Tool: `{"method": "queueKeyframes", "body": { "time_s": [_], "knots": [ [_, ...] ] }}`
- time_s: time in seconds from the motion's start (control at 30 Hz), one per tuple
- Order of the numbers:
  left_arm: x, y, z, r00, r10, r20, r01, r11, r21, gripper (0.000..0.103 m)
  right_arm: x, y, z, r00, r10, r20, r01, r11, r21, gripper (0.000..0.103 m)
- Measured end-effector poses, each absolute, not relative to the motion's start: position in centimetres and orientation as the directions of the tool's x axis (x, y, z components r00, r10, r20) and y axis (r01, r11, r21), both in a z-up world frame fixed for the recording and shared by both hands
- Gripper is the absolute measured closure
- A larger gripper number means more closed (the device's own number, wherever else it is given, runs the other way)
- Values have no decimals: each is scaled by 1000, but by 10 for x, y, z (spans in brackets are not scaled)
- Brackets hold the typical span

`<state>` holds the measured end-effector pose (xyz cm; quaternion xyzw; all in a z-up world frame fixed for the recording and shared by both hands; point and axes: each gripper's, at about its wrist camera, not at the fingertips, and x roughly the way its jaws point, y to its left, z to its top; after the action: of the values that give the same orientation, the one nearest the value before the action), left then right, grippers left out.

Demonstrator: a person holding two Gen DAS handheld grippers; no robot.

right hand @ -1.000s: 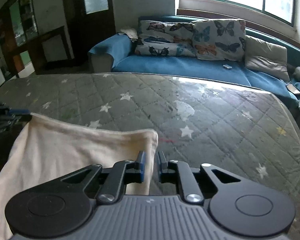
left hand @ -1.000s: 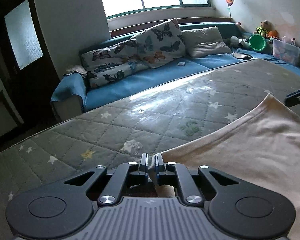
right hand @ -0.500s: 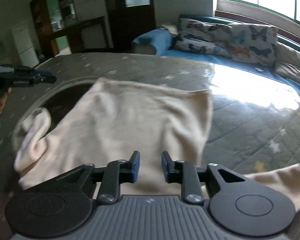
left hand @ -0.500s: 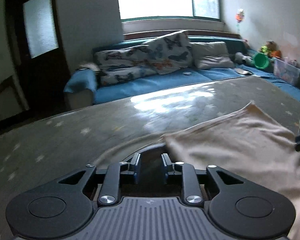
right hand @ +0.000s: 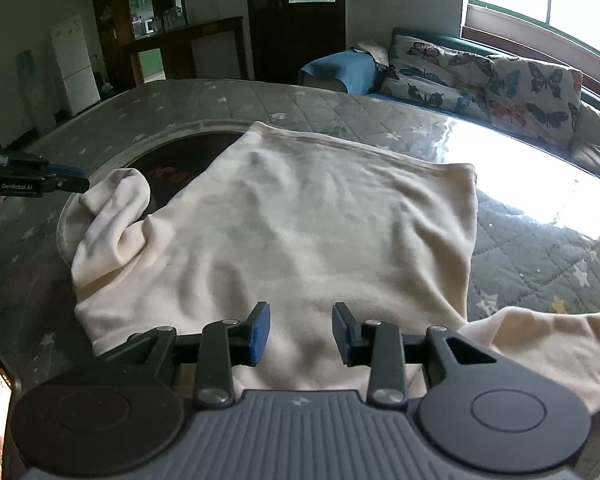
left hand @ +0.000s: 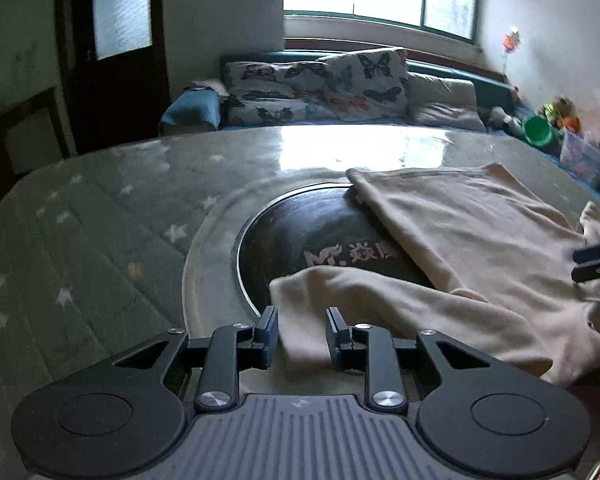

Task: Fold clothes
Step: 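Lay the sweatshirt flat on the mattress and open both grippers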

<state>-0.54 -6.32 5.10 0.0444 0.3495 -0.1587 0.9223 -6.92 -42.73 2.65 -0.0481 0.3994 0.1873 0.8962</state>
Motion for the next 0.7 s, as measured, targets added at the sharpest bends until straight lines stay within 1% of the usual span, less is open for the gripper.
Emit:
{"method": "queueKeyframes", "body": {
  "time_s": [0.03,0.07,0.23,0.27,0.33,0.37,0.4,0.47,0.57,0.7],
  "knots": [
    [-8,-62,50,706,-266,-657,317,947,-42,63,-70,-426,26,610,297,-735,-375,925,63,67],
    [-10,-61,49,706,-269,-655,312,949,-54,58,-72,-425,25,609,296,-736,-375,925,62,66],
    [-15,-62,40,692,-287,-662,325,943,-69,61,-71,-424,18,602,289,-744,-364,929,66,64],
    [-15,-62,38,690,-288,-664,326,943,-70,66,-71,-423,18,602,287,-745,-363,930,66,63],
    [-14,-63,35,685,-289,-669,326,942,-74,71,-71,-423,17,603,285,-745,-359,931,66,61],
    [-14,-62,34,686,-289,-668,323,943,-77,77,-71,-423,16,603,285,-745,-357,932,68,61],
    [-14,-62,34,687,-291,-666,321,944,-81,81,-71,-423,16,602,284,-746,-357,932,67,61],
    [-15,-59,33,692,-288,-662,312,946,-86,93,-70,-422,15,602,282,-747,-357,932,65,60],
    [-17,-55,33,706,-275,-653,290,953,-88,101,-70,-421,15,602,279,-748,-355,933,62,60],
    [-27,-43,48,756,-214,-619,243,969,-38,101,-70,-420,15,601,274,-751,-355,933,56,59]
  ]
}}
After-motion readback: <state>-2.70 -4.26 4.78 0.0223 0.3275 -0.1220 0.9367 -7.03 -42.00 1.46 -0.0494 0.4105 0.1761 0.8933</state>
